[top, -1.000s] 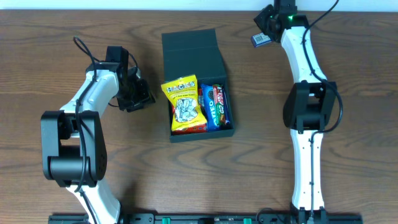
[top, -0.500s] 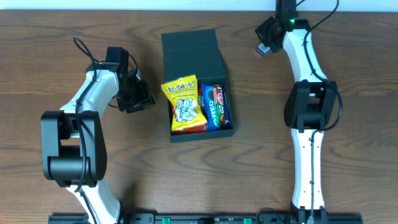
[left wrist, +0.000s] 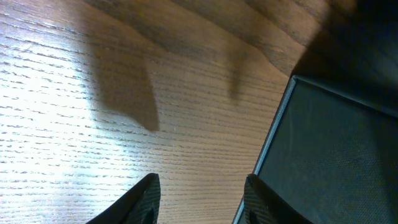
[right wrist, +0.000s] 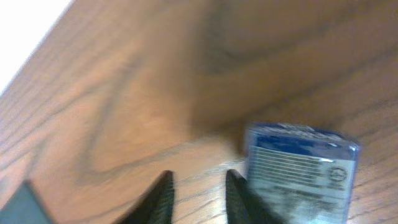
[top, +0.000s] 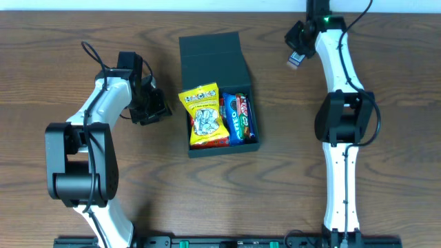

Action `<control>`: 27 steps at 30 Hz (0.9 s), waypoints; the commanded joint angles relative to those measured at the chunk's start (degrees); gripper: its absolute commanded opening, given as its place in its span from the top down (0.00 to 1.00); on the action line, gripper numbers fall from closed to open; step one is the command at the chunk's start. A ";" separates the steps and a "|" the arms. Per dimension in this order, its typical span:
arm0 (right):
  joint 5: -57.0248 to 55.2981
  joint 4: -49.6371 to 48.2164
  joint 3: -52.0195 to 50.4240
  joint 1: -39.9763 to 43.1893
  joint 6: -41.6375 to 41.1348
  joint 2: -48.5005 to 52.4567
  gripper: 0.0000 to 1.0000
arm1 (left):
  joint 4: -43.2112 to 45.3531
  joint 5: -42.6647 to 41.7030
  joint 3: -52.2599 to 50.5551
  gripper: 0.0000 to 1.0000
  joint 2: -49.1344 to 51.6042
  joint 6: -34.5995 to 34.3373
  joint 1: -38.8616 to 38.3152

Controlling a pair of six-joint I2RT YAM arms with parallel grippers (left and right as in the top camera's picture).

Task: Pack container
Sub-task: 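Reach the right gripper to the blue Eclipse mint tin and grasp it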

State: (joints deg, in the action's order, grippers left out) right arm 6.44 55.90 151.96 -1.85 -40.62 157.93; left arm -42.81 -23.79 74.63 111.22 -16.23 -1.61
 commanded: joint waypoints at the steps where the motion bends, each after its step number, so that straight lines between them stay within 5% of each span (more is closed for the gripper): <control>1: -0.96 1.14 4.24 -0.52 6.29 -6.84 0.64 | 0.13 0.39 0.15 0.55 -0.66 0.85 0.20; 2: -1.36 1.33 4.55 -0.57 6.64 -7.63 0.47 | 0.20 0.39 0.15 0.55 -0.66 0.85 0.20; 3: -2.03 1.33 4.63 -0.59 7.52 -8.72 0.01 | 0.31 0.39 0.15 0.55 -0.66 0.85 0.20; 13: -4.57 12.09 4.61 0.33 9.57 -9.70 0.01 | 1.40 0.37 0.15 0.55 -0.66 0.83 0.20; 19: -7.21 14.23 3.32 0.07 9.14 -9.66 0.12 | 1.53 0.37 0.15 0.54 -0.66 0.83 0.20; 27: -8.52 12.76 -4.13 0.07 7.56 -9.64 0.11 | 1.51 0.37 0.15 0.54 -0.66 0.85 0.20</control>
State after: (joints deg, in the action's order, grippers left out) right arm -0.69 69.10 150.06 -1.85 -32.12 148.14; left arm -41.28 -23.79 74.63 111.22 -16.23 -1.61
